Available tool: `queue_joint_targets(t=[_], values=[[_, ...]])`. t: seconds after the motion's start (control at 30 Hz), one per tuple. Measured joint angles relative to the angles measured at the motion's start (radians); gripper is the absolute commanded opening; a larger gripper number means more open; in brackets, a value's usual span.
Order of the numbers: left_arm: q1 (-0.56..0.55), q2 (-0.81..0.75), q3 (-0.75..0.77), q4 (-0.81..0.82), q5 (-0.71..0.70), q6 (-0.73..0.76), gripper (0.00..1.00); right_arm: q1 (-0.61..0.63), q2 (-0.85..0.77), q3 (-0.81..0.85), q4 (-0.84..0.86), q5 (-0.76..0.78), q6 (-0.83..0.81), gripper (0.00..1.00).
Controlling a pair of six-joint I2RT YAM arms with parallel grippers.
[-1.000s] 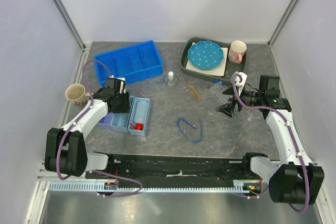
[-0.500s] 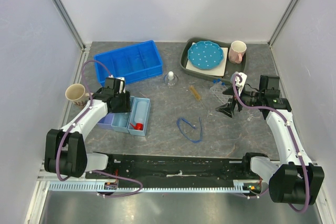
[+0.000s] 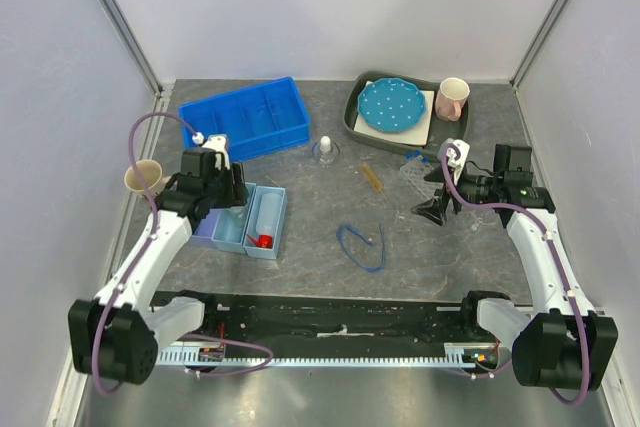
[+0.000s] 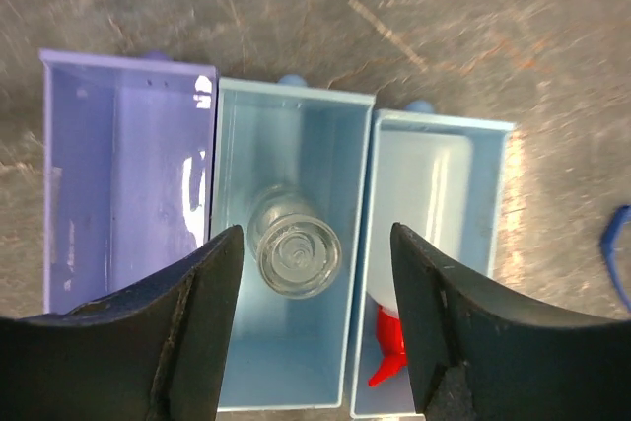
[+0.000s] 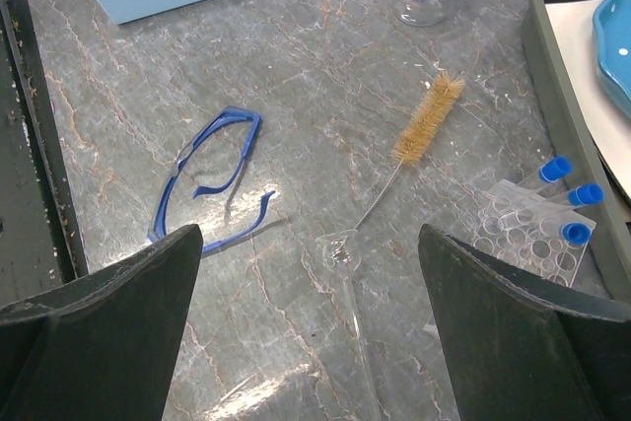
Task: Organize the chemistry lab equipment
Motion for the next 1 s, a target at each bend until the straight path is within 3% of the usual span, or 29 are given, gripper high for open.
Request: queue_joint_targets(t=[0.07, 0.1, 0.13, 0.33, 0.53, 0.63, 0.87, 1.0], values=[[0.0, -0.057, -0.002, 0.015, 0.006, 0.0, 0.84, 0.0, 0.0, 0.0, -0.008, 0.0, -0.008, 0.98], [0.0, -0.092, -0.004, 0.027, 0.009, 0.004, 0.96, 0.0, 0.0, 0.0, -0.011, 0.0, -0.013, 0.98], [0.0, -0.133, -0.013, 0.044, 0.014, 0.008, 1.0, 0.0, 0.001, 0.0, -0.014, 0.0, -0.016, 0.98], [0.0, -0.346, -0.103, 0.138, 0.085, 0.011, 0.95, 0.0, 0.041, -0.022, -0.032, -0.015, -0.055, 0.98], [0.0, -0.385, -0.133, 0.202, 0.317, 0.024, 0.86, 0.029, 0.097, -0.039, -0.125, -0.021, -0.182, 0.98], [0.0, -0.387, -0.133, 0.222, 0.394, 0.032, 0.86, 0.116, 0.097, -0.052, -0.124, -0.008, -0.194, 0.98], [0.0, -0.412, -0.138, 0.228, 0.42, 0.046, 0.86, 0.473, 0.16, -0.048, -0.1, 0.165, -0.18, 0.94], [0.0, -0.411, -0.139, 0.227, 0.417, 0.049, 0.85, 0.557, 0.241, -0.028, -0.103, 0.26, -0.154, 0.84]])
